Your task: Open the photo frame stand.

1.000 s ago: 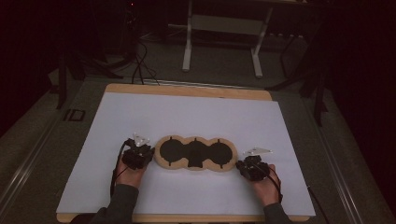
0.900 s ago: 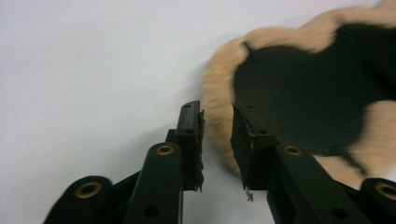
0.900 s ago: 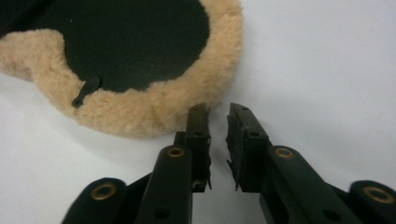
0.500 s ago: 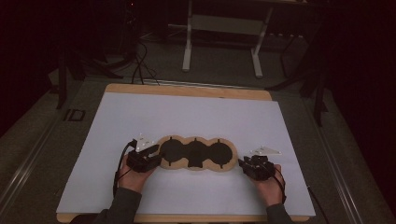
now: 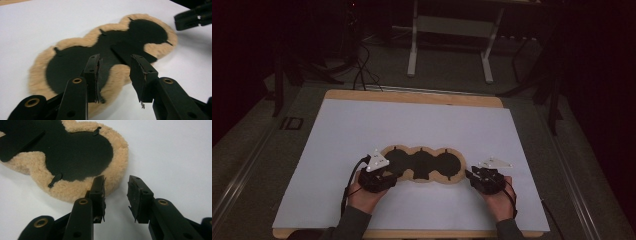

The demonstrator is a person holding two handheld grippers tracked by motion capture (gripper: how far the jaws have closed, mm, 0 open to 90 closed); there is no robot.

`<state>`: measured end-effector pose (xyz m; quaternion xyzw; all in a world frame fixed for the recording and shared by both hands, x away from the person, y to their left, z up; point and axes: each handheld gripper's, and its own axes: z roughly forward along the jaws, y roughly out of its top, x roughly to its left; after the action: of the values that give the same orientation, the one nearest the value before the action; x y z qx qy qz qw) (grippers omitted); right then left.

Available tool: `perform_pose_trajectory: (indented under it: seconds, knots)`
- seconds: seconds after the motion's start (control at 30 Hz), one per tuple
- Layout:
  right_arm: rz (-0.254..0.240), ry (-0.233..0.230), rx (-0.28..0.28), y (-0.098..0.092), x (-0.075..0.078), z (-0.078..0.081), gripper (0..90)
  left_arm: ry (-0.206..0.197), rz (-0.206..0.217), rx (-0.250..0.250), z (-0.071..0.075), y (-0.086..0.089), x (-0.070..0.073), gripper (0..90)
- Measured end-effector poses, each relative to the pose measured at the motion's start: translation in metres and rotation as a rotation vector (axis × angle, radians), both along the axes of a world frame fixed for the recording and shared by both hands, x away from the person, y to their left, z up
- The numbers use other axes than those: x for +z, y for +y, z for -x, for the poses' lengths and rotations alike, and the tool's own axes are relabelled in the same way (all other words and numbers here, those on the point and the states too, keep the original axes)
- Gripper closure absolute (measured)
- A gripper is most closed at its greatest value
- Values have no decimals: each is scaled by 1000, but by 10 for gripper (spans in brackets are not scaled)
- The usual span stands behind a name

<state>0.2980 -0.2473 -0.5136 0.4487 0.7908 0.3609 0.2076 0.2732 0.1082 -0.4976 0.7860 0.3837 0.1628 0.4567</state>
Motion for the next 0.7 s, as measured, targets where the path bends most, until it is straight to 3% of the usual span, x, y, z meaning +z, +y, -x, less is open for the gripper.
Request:
perform_pose_trajectory:
  seconds: [0.33,0.53,0.7]
  knots:
    - [4,-13,17,3,0,1,611,10,-28,-80,6,-24,-9,612]
    - [-4,-11,48,6,1,2,571,16,-80,-125,9,-38,-17,607]
    - [6,-15,40,6,0,2,577,22,-120,-148,11,-45,-22,637]
